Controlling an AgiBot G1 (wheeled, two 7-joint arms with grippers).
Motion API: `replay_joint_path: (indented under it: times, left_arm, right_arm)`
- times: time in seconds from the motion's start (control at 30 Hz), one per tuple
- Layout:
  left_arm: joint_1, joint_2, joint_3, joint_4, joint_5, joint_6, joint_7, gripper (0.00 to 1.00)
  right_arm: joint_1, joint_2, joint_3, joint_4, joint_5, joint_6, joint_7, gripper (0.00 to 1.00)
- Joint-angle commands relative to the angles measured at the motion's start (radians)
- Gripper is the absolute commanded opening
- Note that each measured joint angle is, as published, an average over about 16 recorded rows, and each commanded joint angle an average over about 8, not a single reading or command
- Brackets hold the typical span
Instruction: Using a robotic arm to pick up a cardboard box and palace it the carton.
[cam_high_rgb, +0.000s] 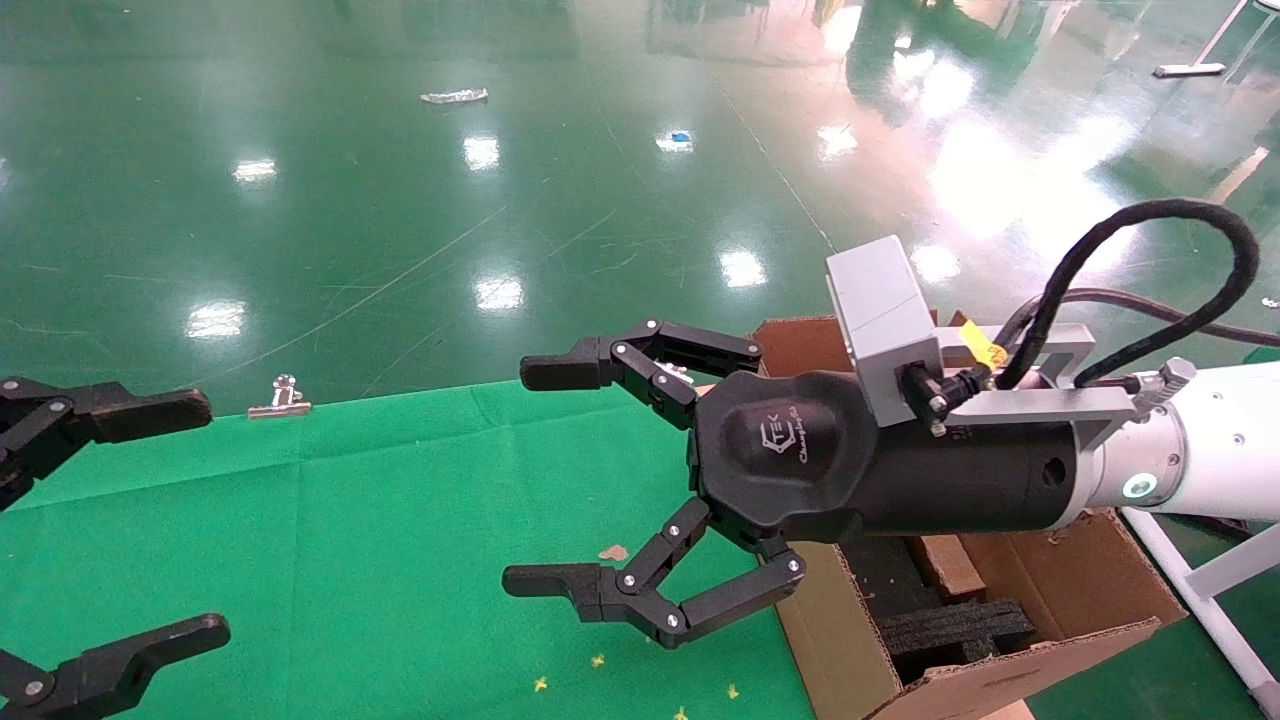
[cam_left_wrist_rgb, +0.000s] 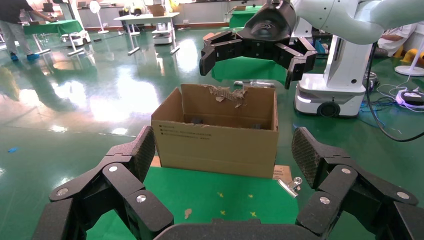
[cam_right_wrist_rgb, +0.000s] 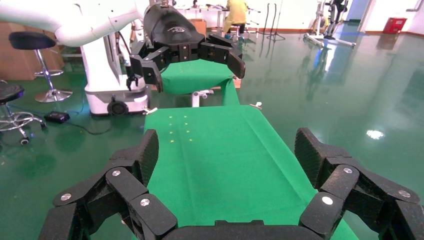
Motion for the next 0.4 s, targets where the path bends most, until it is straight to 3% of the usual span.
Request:
replay_joint_path:
  times: [0.03, 0.4]
  left_arm:
    - [0.000, 0.000, 0.000, 0.000, 0.000, 0.000, 0.000, 1.00]
    - [0.000, 0.000, 0.000, 0.000, 0.000, 0.000, 0.000, 1.00]
  right_arm:
    - [0.000, 0.000, 0.000, 0.000, 0.000, 0.000, 0.000, 1.00]
    - [0.000, 0.000, 0.000, 0.000, 0.000, 0.000, 0.000, 1.00]
